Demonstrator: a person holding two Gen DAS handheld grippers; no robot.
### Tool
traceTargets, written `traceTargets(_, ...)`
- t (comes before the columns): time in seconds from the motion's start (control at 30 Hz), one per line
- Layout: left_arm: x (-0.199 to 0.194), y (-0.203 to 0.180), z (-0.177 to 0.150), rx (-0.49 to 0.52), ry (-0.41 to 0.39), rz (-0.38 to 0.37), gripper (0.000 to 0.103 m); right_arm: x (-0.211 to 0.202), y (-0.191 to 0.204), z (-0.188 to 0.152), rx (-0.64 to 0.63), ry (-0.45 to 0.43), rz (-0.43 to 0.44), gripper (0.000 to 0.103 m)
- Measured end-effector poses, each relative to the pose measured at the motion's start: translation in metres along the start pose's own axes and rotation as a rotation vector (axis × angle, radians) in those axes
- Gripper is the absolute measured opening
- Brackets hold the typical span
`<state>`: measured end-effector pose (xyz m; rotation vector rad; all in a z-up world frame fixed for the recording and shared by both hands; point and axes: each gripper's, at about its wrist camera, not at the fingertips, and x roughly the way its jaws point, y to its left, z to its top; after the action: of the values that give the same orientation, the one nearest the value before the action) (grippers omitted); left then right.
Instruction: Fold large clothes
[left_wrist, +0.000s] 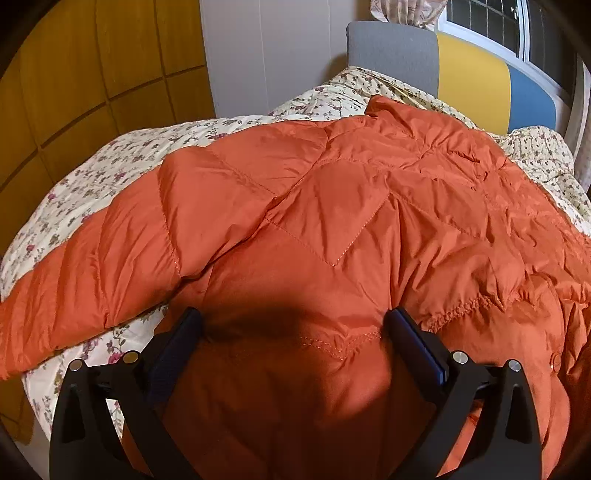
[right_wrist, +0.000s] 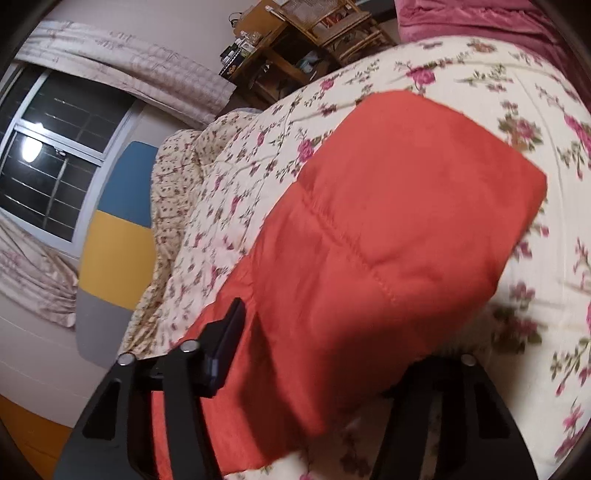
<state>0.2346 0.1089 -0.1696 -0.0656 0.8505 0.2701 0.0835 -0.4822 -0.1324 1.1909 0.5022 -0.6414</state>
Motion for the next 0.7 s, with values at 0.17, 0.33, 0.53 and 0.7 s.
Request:
traceTargets(0.17, 0.005, -0.003, 0.0, 0.007, 0.021, 0.005, 0.1, 0.008, 0.002, 0.003, -0.054, -0.01, -0.02, 0.022)
traceTargets(0.33, 0.006, 0.0, -0.001, -0.005, 0.024, -0.013, 0.1, 0.001, 0.023, -0.003, -0.181, -0.056, -0.052, 0.015)
traceTargets(0.53, 0.005, -0.001, -0.002, -0.01, 0.006, -0.01, 0.1, -0.016, 0.074, -0.024, -0.414, -0.168, -0.026, 0.015)
traceTargets(0.7, 0.004, 0.0, -0.003, -0.016, 0.0, -0.015, 0.1, -0.029, 0.122, -0.064, -0.627, -0.237, 0.033, 0.015)
